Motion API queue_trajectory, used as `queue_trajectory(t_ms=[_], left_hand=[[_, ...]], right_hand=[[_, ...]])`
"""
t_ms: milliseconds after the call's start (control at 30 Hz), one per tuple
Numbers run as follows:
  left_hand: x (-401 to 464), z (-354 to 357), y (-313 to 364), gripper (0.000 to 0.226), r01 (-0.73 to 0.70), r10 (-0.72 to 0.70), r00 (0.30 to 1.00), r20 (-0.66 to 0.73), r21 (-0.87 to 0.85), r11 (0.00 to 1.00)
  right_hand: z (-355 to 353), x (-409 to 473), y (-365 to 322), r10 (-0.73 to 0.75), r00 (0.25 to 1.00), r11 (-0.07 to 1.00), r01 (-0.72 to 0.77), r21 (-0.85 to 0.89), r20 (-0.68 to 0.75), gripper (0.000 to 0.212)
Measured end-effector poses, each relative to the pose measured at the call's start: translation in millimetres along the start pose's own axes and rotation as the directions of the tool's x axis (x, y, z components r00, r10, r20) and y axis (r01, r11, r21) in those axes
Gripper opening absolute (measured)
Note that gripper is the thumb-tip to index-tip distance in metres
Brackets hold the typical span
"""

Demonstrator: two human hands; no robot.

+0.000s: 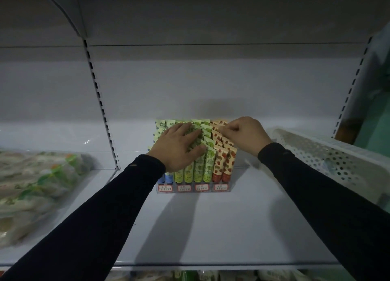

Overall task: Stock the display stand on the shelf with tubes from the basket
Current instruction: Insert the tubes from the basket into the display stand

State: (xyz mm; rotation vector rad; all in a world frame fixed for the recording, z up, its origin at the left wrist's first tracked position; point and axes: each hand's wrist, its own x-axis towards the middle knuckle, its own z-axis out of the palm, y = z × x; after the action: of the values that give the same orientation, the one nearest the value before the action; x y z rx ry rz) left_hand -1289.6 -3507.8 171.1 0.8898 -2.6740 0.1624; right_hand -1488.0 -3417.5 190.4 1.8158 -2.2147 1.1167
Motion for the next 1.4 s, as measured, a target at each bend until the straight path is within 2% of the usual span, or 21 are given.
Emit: queue_trajectory(t_ms=[100,267,500,633,767,1100,1233,1400], left_hand=[[-6,-8,-1,0.068,0.023,-0.028,0.998,-0.057,-0.086,0.996],[-23,-19,-18,0.053,0.104,-0.151,0.974,-0.168,-0.258,0.960],[-56,-8,-45,0.025,0.238,-0.377,0.861,-0.342,-0.383,0.892],[-65,0,-51,0.018,0.280,-0.446,0.844,-0.298,-0.464,0.840],[-68,4,-49,0.024,0.302,-0.463,0.852,-0.243,-0.494,0.815],[-65,16,-58,0.023,0.337,-0.545,0.828,-0.134,-0.657,0.674],[-67,27,-59,0.017,0.319,-0.525,0.842,-0.121,-0.673,0.667],[-73,37,-61,0.028,0.338,-0.487,0.872,-0.047,-0.661,0.670]], right_hand=[[-7,-8,-1,-0.008,0.998,0.998,0.012,0.060,-0.063,0.034],[-7,-28,-3,-0.066,0.994,0.998,0.067,0.008,-0.083,0.024],[-3,-43,-10,-0.076,0.995,0.995,0.071,-0.071,-0.072,0.024],[0,-49,-15,-0.085,0.994,0.991,0.076,-0.113,-0.073,0.022],[6,-52,-34,-0.151,0.984,0.986,0.143,-0.082,-0.100,0.021],[58,-36,-99,-0.264,0.964,0.962,0.265,-0.063,0.019,0.025],[72,-24,-117,-0.247,0.967,0.958,0.254,-0.136,0.063,0.028],[81,-13,-124,-0.212,0.972,0.950,0.230,-0.211,0.102,0.029]])
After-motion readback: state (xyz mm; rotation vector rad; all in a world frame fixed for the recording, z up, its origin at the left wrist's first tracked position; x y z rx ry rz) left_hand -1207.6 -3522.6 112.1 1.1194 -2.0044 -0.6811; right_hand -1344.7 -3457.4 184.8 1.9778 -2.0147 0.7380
